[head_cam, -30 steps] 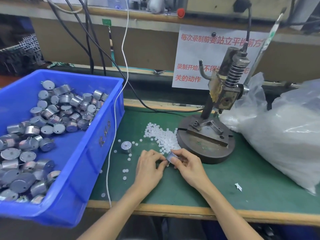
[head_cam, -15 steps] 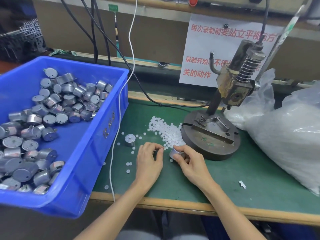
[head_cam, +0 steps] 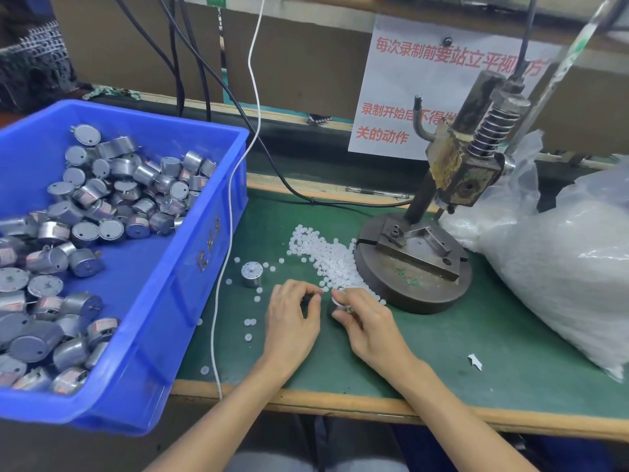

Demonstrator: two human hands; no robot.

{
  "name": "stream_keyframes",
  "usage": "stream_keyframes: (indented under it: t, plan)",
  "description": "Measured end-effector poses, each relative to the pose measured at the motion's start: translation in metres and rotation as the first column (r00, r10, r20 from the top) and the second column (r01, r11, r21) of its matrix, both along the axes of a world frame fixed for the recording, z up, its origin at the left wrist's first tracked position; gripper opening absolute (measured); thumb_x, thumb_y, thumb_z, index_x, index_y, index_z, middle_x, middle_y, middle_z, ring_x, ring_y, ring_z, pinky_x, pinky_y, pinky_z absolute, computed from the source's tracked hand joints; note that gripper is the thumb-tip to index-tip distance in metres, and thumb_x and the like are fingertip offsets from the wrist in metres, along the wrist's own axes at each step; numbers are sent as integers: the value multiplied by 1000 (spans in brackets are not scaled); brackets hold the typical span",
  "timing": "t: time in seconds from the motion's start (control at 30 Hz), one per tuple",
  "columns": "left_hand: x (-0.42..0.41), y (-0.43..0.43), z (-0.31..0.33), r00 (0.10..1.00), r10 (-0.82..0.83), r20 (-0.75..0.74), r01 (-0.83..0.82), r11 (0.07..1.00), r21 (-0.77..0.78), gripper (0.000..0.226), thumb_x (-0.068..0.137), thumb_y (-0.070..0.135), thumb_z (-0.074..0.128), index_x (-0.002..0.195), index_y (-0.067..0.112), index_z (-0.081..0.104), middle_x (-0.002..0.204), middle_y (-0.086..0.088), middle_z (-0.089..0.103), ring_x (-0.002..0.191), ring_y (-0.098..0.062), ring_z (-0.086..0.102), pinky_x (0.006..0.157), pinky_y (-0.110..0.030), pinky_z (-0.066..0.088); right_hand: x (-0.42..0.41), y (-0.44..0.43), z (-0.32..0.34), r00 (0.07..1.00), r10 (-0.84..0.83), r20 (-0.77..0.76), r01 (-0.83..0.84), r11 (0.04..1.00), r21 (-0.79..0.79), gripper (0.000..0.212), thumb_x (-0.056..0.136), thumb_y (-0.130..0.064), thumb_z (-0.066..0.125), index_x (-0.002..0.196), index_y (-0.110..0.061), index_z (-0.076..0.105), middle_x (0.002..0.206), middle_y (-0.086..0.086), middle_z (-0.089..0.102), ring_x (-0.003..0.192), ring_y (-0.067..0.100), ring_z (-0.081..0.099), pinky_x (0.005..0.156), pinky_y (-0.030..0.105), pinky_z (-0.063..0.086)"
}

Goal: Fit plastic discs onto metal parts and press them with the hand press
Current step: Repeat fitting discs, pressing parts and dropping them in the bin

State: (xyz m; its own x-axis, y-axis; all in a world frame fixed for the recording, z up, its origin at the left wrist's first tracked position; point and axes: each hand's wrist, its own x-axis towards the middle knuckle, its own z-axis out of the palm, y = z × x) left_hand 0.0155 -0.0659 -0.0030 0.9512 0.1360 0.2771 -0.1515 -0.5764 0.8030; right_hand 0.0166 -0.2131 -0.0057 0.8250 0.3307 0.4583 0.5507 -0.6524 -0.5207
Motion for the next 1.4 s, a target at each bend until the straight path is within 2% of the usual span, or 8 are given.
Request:
stream_keyframes:
  t: [0.17,0.27,0.37,0.53,0.7,0.97,1.2,1.4]
  plan:
    - [-9,-4,8,978,-207,5,207,978,5,34,74,12,60,106,22,56,96,23,54,91,-2,48,87,-19,34,-1,-1,8,954,-39,-299,130,948,291,12,89,-3,62,100,-7,65,81,-7,65,65,0,53,65,12,42]
    - [-7,-19,19,950,-305,63,306,952,-6,34,75,28,67,105,32,52,99,27,52,95,6,47,89,-13,32,-4,-1,21,870,53,-490,362,607,708,7,93,-8,55,91,-9,62,70,-4,66,62,8,57,57,19,48]
    - [14,-47,41,954,-278,114,290,952,-101,24,76,27,73,97,27,60,95,17,60,91,0,50,85,-18,38,1,-9,40,832,153,-534,502,203,841,18,98,-15,46,89,-5,58,78,8,66,67,15,60,57,20,50]
    - [51,-96,66,929,-355,101,355,935,25,25,82,31,68,104,22,63,100,10,63,94,-10,51,89,-31,42,20,-40,72,786,224,-576,576,73,814,31,104,-15,32,116,6,52,91,18,67,67,22,71,55,26,55]
    - [81,-115,60,938,-344,51,337,935,106,29,82,33,68,108,22,61,100,6,64,100,-14,49,93,-33,37,36,-63,79,736,220,-640,622,154,768,31,102,-5,31,129,7,41,107,26,65,82,30,69,71,36,57]
    - [111,-128,52,940,-320,121,274,915,295,30,83,29,67,112,21,63,115,6,55,110,-14,41,82,-18,18,31,-82,61,741,-102,-664,650,361,669,28,88,7,43,109,-10,51,75,8,70,58,15,64,48,23,46]
    - [110,-129,42,931,-319,179,267,927,263,33,83,29,68,113,17,60,109,5,62,104,-15,52,84,-18,18,64,-122,137,816,-533,-223,515,497,698,18,89,-2,53,90,-18,62,80,-15,61,67,-14,55,62,6,44]
    - [109,-128,40,930,-317,184,274,935,225,29,82,30,70,107,18,62,107,8,63,101,-12,53,85,-18,17,119,-148,253,930,-239,-278,367,580,727,33,94,-12,50,127,-9,45,97,1,60,68,7,55,55,18,42]
